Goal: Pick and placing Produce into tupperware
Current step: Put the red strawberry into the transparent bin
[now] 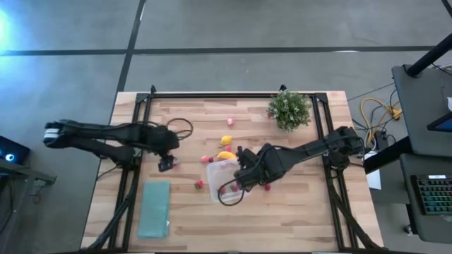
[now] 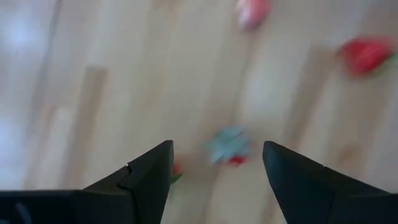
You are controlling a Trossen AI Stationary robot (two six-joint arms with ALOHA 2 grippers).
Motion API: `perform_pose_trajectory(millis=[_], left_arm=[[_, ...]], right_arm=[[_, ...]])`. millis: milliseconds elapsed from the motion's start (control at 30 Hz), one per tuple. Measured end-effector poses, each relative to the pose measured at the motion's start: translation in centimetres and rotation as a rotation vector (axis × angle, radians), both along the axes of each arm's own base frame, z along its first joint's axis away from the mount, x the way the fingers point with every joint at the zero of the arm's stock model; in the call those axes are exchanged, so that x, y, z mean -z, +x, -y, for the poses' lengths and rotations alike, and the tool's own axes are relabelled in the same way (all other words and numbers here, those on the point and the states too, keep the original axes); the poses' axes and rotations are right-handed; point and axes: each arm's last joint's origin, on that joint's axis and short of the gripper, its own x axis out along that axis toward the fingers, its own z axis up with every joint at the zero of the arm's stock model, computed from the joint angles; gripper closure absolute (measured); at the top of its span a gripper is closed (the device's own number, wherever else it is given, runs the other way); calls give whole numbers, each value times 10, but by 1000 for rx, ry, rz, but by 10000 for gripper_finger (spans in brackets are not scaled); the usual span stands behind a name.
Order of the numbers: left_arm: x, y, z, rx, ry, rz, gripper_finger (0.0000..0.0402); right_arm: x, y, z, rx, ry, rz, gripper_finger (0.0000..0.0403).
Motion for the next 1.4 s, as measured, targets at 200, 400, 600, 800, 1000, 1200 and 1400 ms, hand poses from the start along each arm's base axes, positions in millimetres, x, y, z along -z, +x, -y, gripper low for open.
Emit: perform_pose_trajectory(millis=[200,400,600,800,1000,1200,1400], left_arm=[[16,26,-2,51,51,-251,169],[35,40,1,93,-60,-273,169],[33,37,2,111,-57,-181,169],[15,19,2,111,-48,-49,169],[17,5,3,101,-73,-40,168],[24,11,3,8,-109,-56,168],[38,21,3,-158,-148,-124,168]], right_arm=[[-2,2,12,30,14,2,147],[-5,3,22,51,43,7,149],[-8,-6,24,49,24,-18,149],[-6,-39,21,94,-9,10,149],[8,-74,2,183,8,203,149],[35,-86,-15,231,39,237,147],[51,-84,-24,256,20,213,147]])
